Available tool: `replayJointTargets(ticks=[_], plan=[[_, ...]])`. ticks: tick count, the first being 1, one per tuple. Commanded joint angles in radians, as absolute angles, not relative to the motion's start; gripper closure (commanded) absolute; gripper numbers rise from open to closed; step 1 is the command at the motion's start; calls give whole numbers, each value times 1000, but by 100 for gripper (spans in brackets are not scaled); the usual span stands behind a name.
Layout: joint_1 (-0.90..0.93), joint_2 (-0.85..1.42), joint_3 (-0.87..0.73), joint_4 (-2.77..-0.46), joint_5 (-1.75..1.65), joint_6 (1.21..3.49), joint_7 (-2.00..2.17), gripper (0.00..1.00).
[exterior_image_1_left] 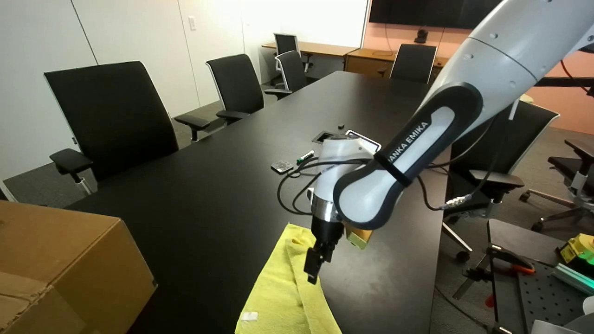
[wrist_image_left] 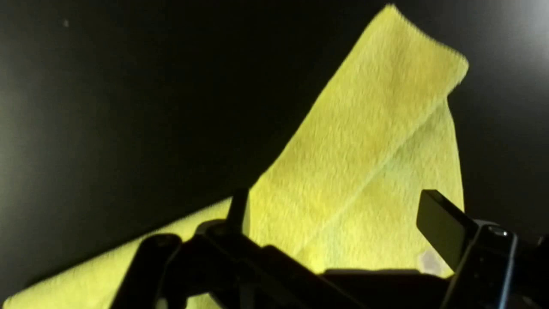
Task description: Fold the rag in half
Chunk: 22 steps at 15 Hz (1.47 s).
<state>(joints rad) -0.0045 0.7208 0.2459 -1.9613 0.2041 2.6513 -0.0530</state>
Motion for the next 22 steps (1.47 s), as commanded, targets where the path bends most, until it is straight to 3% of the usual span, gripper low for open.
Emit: replayJointTargets(ticks=[1, 11, 22], plan=[[2, 635, 273, -2106, 190, 2596, -133, 0], [210, 616, 202, -2282, 27, 2851, -82, 0], [412, 673, 33, -2250, -104, 3089, -2, 0]])
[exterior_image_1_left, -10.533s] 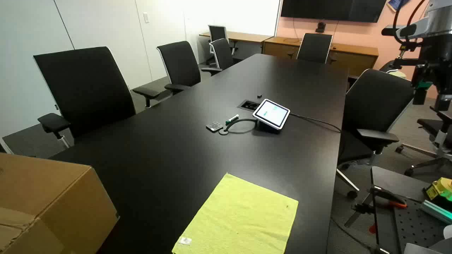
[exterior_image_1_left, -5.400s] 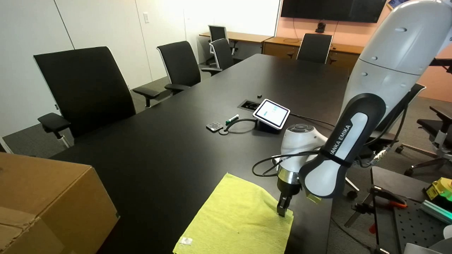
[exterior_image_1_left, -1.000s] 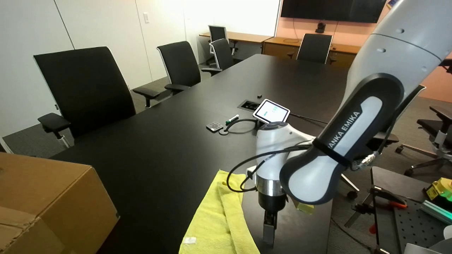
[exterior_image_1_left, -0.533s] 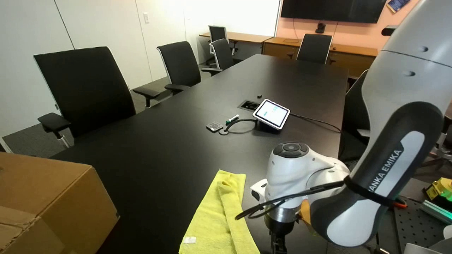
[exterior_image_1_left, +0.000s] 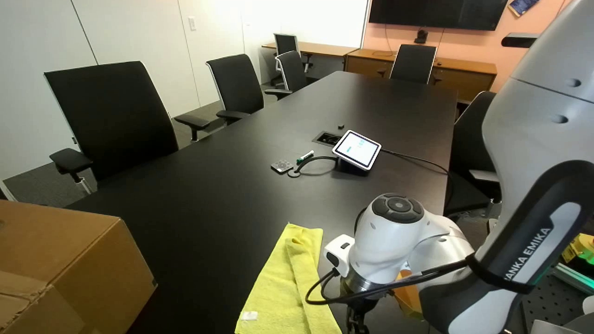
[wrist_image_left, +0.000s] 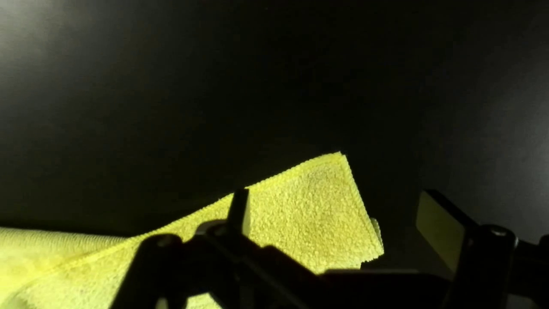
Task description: Fold the rag in half
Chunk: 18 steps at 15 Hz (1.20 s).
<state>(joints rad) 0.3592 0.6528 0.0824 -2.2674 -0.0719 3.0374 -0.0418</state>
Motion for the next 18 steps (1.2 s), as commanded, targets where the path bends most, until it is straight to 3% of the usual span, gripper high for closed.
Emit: replayJointTargets(ticks=[1, 18], plan=[[419, 679, 28, -2245, -101, 3103, -1, 0], [412, 795, 68, -2126, -88, 3042, -16, 0]])
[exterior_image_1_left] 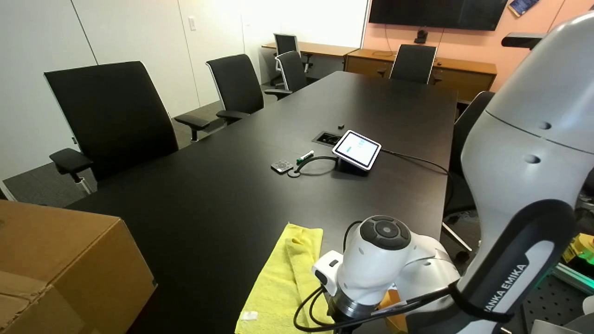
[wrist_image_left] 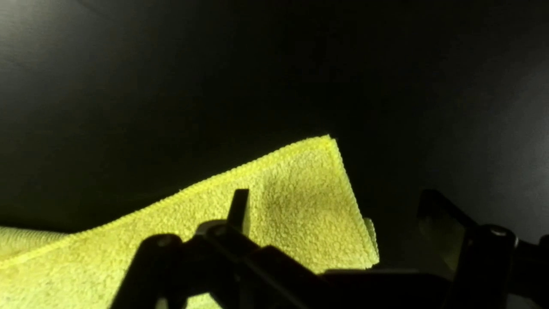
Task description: Fold the rag in half
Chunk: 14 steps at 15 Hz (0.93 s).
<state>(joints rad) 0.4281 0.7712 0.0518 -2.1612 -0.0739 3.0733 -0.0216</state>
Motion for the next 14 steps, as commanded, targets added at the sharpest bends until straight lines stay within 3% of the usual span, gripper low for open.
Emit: replayJointTargets(ticks=[1, 14], plan=[[408, 802, 72, -2119, -88, 3027, -16, 0], [401, 843, 54, -2048, -96, 2954, -10, 0]])
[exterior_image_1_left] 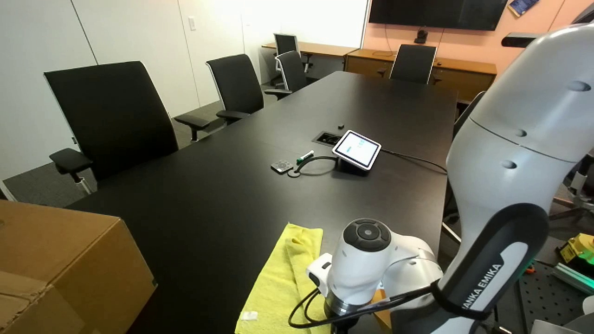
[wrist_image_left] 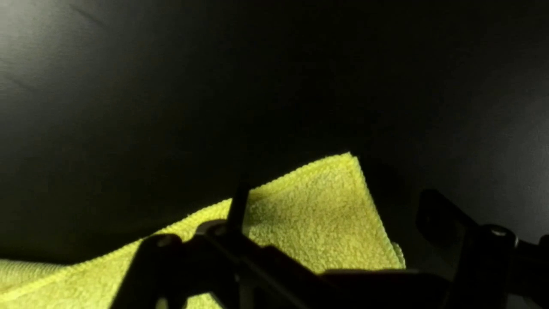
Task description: Fold the rag in half
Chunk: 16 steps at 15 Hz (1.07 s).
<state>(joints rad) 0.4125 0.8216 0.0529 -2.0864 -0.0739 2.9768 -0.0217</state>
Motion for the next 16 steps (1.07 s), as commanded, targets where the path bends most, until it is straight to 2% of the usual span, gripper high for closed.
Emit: replayJointTargets(ticks=[1, 9, 10, 11, 16], plan=[[400, 849, 52, -2041, -98, 2948, -10, 0], [409, 887, 28, -2005, -106, 2926, -4, 0], [407, 877, 32, -2011, -106, 2915, -6, 9], [406, 874, 34, -2011, -108, 2907, -7, 26], [411, 856, 25, -2017, -112, 2870, 1, 64]])
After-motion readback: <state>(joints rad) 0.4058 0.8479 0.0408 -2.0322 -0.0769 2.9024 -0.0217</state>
